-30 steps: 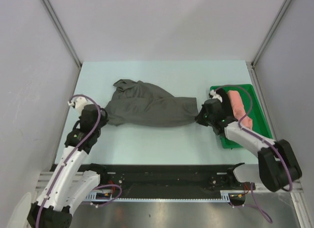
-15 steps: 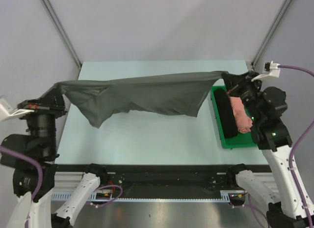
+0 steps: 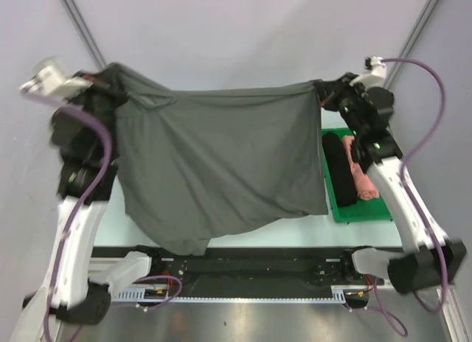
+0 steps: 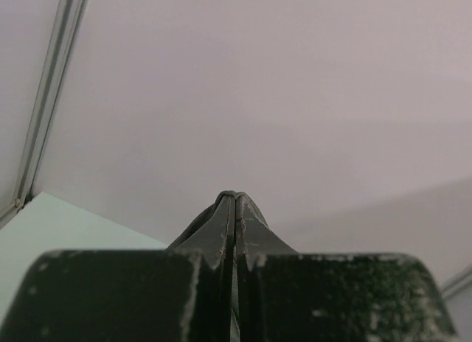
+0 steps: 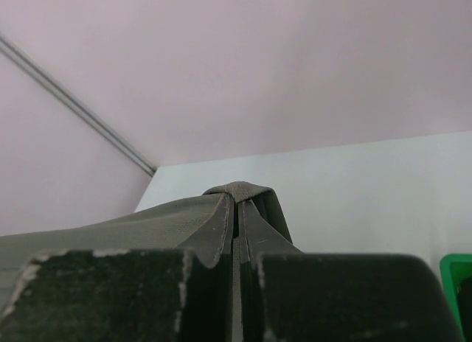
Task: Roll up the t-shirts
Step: Flatten out the T-shirt at the center of the board.
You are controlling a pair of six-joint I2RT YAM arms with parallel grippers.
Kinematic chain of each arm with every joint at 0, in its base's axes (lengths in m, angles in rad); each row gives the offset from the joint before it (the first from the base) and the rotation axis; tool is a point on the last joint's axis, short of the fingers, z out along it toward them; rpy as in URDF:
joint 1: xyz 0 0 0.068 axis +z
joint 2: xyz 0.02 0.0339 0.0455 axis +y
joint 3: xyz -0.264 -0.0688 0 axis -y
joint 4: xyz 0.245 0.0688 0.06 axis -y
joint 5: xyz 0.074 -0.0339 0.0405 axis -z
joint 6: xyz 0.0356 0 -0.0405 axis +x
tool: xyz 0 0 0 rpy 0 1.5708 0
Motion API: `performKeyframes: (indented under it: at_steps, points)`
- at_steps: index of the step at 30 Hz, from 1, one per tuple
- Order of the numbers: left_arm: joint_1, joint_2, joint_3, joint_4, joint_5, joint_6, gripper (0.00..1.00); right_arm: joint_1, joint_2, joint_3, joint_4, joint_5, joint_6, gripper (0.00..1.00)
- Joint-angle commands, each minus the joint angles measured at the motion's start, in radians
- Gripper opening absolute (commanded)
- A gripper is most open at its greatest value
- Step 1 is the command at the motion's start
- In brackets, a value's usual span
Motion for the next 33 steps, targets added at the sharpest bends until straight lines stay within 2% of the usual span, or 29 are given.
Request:
performKeyframes:
  at_steps: [1,2,3,5,6,9,11,14,16,20,23,25,26,29,33]
  points:
    - [0.018,0.218,0.054,0.265,-0.022,0.094,0.00,-0.054,0.251,0.111,0.244,-0.093,0.042,0.00]
    - [0.030,0.326,0.103,0.255,-0.013,0.091,0.00,-0.072,0.290,0.145,0.273,-0.107,0.056,0.00]
    - [0.064,0.374,0.204,0.247,0.007,0.083,0.00,-0.077,0.324,0.226,0.277,-0.122,0.067,0.00]
    - [0.098,0.483,0.291,0.238,0.072,0.049,0.00,-0.081,0.404,0.307,0.266,-0.124,0.061,0.00]
    - [0.121,0.509,0.367,0.233,0.083,0.042,0.00,-0.083,0.430,0.399,0.252,-0.122,0.047,0.00]
    - [0.144,0.577,0.502,0.181,0.111,0.043,0.00,-0.103,0.490,0.516,0.194,-0.145,0.062,0.00]
    - [0.153,0.574,0.530,0.148,0.126,0.034,0.00,-0.118,0.499,0.573,0.165,-0.167,0.079,0.00]
    - [0.155,0.501,0.480,0.134,0.125,0.039,0.00,-0.134,0.485,0.569,0.111,-0.197,0.086,0.00]
    - [0.156,0.421,0.382,0.121,0.107,0.032,0.00,-0.140,0.471,0.544,0.076,-0.234,0.089,0.00]
    - [0.156,0.265,0.108,0.092,0.097,-0.030,0.00,-0.141,0.441,0.347,0.016,-0.300,0.112,0.00]
    - [0.158,0.133,-0.244,0.045,0.085,-0.136,0.00,-0.137,0.422,0.189,-0.085,-0.315,0.099,0.00]
    - [0.156,0.080,-0.386,-0.016,0.052,-0.222,0.00,-0.112,0.431,0.113,-0.154,-0.309,0.076,0.00]
    - [0.156,0.032,-0.522,-0.030,0.041,-0.248,0.00,-0.098,0.439,0.045,-0.176,-0.288,0.047,0.00]
    - [0.165,-0.036,-0.736,-0.118,-0.031,-0.339,0.00,-0.016,0.488,-0.046,-0.217,-0.233,0.004,0.00]
    - [0.190,-0.072,-0.896,-0.165,-0.071,-0.397,0.00,0.073,0.582,-0.163,-0.199,-0.151,-0.017,0.00]
